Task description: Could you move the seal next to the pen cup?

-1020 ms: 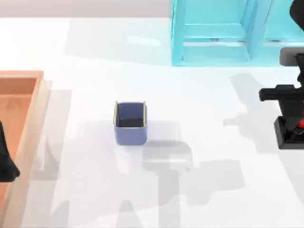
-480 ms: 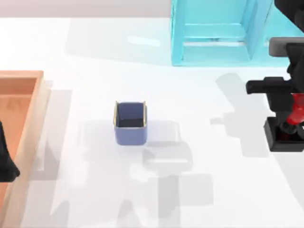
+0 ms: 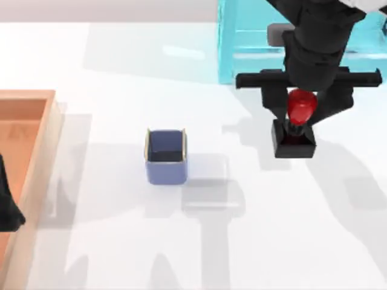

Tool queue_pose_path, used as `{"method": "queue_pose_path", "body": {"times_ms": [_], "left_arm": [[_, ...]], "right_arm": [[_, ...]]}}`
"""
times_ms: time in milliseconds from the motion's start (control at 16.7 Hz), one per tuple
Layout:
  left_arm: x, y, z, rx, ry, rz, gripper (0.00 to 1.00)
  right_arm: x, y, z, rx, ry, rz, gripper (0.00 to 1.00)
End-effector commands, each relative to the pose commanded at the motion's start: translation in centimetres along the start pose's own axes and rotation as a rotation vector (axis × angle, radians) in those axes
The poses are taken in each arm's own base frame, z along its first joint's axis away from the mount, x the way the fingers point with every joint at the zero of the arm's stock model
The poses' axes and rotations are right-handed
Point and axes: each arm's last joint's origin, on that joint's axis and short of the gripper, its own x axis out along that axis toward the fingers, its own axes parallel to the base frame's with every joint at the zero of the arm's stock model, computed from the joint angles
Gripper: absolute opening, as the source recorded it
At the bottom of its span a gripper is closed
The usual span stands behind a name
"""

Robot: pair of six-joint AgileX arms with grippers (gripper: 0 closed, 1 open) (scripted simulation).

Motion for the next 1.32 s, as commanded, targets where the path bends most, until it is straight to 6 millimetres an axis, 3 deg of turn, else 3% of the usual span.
{"method": "queue_pose_path", "body": {"times_ms": [240,420,1320], "left_arm": [[0.0,0.0,0.0,0.000,0.000,0.000,1.00],[0.0,0.0,0.0,0.000,0.000,0.000,1.00],[0.0,0.0,0.0,0.000,0.000,0.000,1.00]], "right_arm": [[3.0,6.1,2.8,-0.005,-0.057,0.010,0.00],[4.6,8.9,3.3,-0.006,-0.084,0.016,0.00],[6.4,9.4,3.4,-0.006,-0.089,0.017,0.00]]}}
